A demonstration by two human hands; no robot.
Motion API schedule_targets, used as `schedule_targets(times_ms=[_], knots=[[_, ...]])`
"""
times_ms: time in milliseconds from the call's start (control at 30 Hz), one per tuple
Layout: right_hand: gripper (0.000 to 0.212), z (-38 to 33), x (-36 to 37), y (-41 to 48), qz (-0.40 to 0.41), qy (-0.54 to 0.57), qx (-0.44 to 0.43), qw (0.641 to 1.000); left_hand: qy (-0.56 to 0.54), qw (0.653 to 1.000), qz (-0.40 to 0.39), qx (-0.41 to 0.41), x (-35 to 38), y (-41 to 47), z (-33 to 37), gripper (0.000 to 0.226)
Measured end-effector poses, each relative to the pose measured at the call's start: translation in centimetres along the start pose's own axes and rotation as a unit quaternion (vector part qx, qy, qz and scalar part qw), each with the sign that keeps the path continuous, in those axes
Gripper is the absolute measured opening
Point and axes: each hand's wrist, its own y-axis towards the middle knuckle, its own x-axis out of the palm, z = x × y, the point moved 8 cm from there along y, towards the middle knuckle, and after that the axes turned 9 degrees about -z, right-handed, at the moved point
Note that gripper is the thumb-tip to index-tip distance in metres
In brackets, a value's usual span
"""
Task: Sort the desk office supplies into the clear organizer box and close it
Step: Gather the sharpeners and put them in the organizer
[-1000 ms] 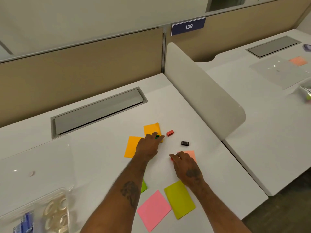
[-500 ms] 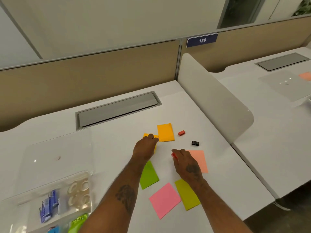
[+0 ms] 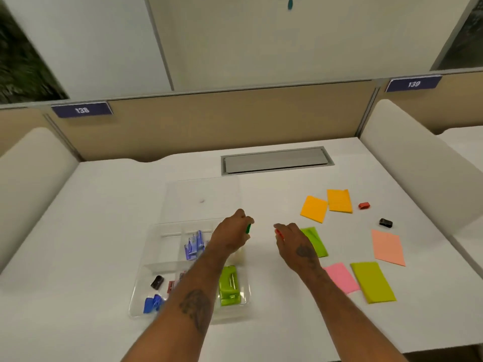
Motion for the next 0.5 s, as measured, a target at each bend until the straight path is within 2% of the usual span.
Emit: schedule_targets(times_ms=[133,333,500], knots=[[0.031,-6.1,3.5,-1.2,-0.043,0.031,-0.006,0.999,-0.006,1.0,0.007,-0.024,-0.5,-6.0,-5.6,0.046],[0.031,-14.8,8.0,-3.1,-0.084,0.026,-0.059,0.994,-0.02,0.997,0.026,-0.074,-0.5,-13.9,-12.9,0.038],[0.029,-20.4,10.6,-4.0,-0.124,0.024,-0.106,0.986,-0.016,0.994,0.016,-0.11,0.4,-18.6,-16.9,0.044]])
